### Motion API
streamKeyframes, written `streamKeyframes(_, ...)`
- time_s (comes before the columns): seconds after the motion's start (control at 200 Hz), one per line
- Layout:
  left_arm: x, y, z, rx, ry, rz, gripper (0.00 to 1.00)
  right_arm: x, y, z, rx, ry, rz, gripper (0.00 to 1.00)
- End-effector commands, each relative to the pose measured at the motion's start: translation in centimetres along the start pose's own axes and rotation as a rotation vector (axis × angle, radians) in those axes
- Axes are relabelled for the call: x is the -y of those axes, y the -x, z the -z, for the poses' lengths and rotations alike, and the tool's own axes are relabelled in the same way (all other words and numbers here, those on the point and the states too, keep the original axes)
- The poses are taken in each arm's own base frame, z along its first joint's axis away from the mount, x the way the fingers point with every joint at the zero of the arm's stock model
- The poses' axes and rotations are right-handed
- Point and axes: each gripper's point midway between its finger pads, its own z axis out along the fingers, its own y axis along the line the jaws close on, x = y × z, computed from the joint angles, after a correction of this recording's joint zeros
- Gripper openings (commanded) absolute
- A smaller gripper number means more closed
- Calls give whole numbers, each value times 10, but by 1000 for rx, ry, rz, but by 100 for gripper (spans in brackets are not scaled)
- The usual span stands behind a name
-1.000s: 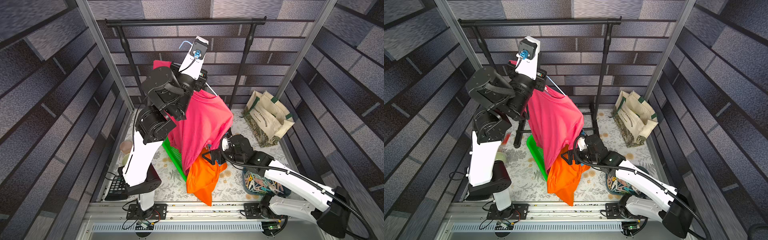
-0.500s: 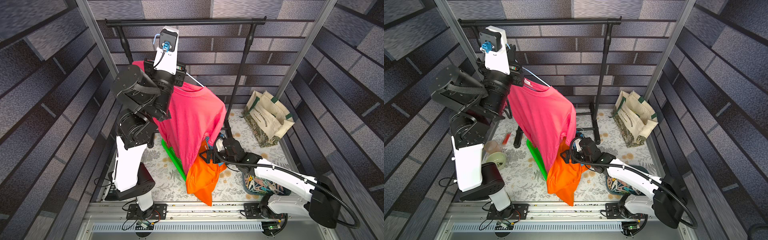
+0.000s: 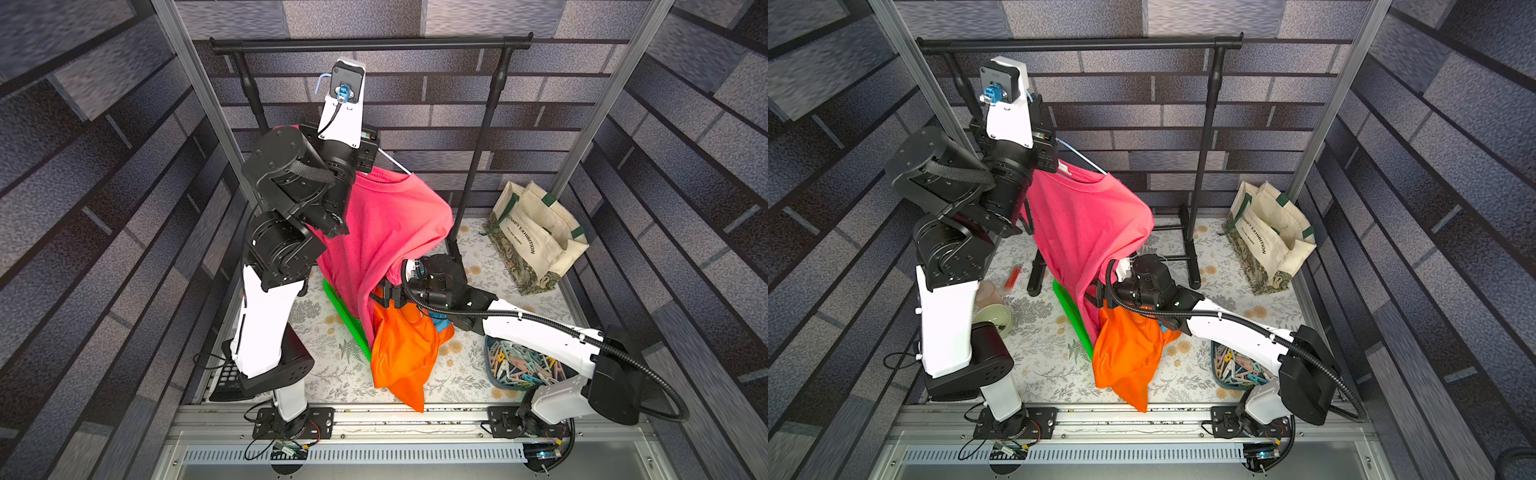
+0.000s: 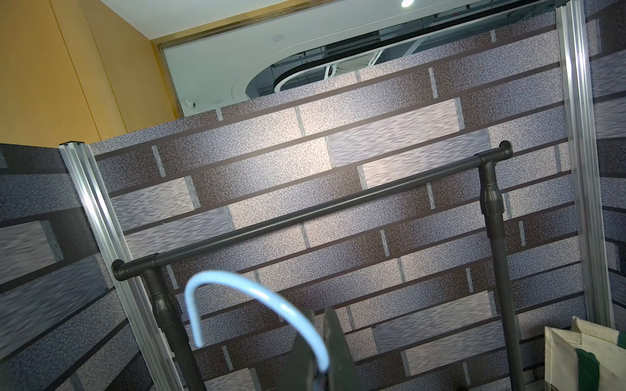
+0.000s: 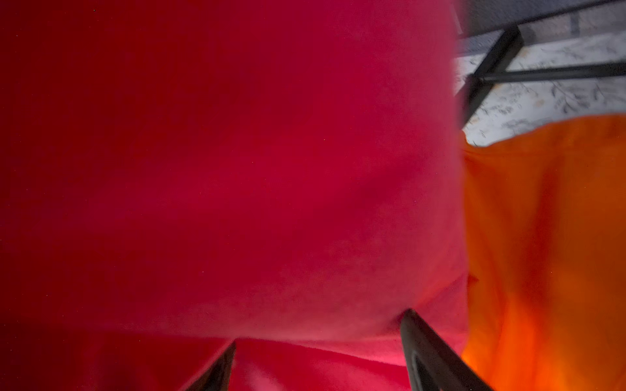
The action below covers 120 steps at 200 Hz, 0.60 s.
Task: Use clothespins to secure the t-shirt on both sides of the hanger
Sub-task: Pick up the hanger from the basket.
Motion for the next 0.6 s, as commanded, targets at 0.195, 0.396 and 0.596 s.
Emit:
streamKeyframes(0.195, -18, 7, 8, 13, 25, 58, 0, -39, 48, 9, 51, -3, 149, 0)
streamKeyframes(0.396, -25, 2, 13, -7, 14, 74, 0, -58, 101, 66, 177, -178, 353, 0)
streamKeyframes(0.596, -31, 4, 15, 0, 17, 85, 0, -62, 145, 118, 286, -269, 372, 0)
